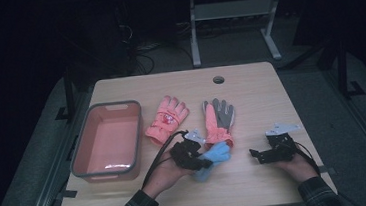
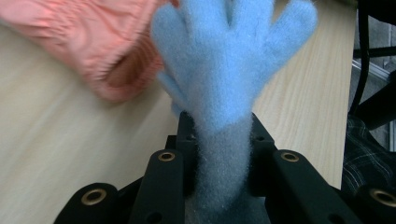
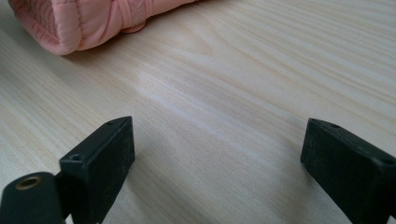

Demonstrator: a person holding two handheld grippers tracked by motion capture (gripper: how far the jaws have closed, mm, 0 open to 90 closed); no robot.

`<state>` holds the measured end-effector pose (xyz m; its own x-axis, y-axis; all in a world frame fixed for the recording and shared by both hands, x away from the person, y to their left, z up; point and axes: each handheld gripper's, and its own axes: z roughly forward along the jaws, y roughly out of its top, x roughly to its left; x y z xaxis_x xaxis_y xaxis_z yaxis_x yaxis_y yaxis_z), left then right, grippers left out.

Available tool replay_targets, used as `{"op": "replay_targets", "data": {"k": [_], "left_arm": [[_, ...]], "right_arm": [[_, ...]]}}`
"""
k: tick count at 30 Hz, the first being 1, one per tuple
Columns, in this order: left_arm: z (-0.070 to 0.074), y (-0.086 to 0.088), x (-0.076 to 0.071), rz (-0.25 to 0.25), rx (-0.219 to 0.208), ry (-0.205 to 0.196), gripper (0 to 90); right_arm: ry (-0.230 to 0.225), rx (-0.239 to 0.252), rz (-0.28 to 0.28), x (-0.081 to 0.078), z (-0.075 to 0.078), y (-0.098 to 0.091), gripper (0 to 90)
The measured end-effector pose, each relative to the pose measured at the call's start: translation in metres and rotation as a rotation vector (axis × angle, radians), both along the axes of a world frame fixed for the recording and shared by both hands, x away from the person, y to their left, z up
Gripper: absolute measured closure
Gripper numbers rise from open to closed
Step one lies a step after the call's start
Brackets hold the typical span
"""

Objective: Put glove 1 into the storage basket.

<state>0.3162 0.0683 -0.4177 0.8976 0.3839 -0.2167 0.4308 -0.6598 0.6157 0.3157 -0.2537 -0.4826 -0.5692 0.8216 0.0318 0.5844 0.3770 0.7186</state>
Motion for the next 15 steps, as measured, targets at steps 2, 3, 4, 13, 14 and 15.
{"op": "replay_targets", "data": {"k": [2,3,4,13,14,15], "left_arm": [[0.006,0.006,0.003,0.017,-0.002,-0.005,73.0],[0.008,0.009,0.005,0.019,-0.001,-0.004,73.0],[0.012,0.014,0.008,0.034,-0.002,-0.004,73.0],[0.027,0.039,0.018,0.101,-0.013,-0.004,73.0],[0.029,0.042,0.02,0.104,-0.012,-0.01,73.0],[0.03,0.044,0.02,0.115,-0.018,-0.008,73.0]], "right_arm": [[0.0,0.0,0.001,0.0,0.0,0.0,9.2],[0.001,0.0,0.001,0.0,0.0,0.0,9.2],[0.0,-0.002,0.001,0.0,0.0,0.0,9.2],[0.001,-0.001,0.002,0.0,0.0,0.0,9.2],[0.001,-0.002,0.002,0.0,0.0,0.0,9.2],[0.001,-0.001,0.001,0.0,0.0,0.0,9.2]]}}
